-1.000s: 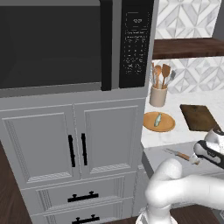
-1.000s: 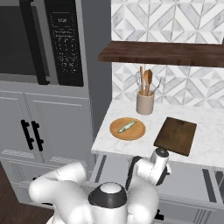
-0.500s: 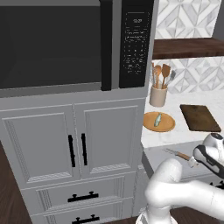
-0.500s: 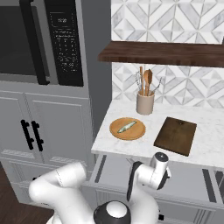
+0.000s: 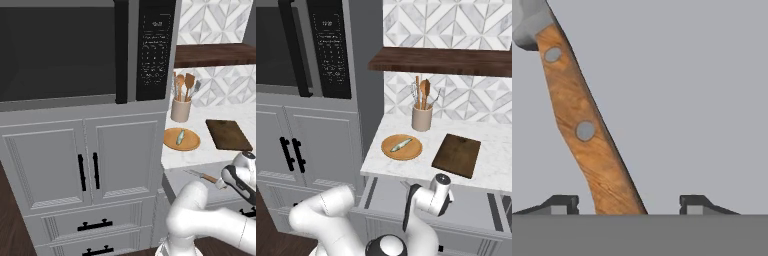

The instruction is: Pick up the knife from the drawer and place it on the cutting board. Then place the meat from the plate to the cutting board.

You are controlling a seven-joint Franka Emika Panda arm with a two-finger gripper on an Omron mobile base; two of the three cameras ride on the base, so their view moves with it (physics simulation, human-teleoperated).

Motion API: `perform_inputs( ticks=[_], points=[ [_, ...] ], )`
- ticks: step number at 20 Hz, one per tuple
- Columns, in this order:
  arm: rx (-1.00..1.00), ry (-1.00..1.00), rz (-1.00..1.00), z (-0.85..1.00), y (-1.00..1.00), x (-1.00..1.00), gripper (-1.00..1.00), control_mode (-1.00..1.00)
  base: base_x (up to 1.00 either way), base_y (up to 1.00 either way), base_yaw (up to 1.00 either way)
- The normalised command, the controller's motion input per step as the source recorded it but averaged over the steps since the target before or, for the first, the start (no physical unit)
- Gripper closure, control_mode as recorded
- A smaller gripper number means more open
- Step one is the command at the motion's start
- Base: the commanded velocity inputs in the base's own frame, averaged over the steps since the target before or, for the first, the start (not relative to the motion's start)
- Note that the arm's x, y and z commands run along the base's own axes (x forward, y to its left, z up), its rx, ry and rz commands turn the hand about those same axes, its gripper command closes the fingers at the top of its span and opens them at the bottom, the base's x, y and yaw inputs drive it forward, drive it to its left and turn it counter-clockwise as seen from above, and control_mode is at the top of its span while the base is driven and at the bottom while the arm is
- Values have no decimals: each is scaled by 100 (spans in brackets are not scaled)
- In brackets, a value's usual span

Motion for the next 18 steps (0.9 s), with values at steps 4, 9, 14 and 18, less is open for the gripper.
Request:
perform_inputs(
  ticks=[4,9,14,18],
  points=[
    [0,-3,0,-19,9,0,100,-100,0,0,0],
    [0,0,4,10,3,-22,100,-100,0,0,0],
    [-3,2,9,59,10,-84,100,-100,0,0,0],
    [-6,0,16,86,19,-99,100,-100,0,0,0]
  ],
)
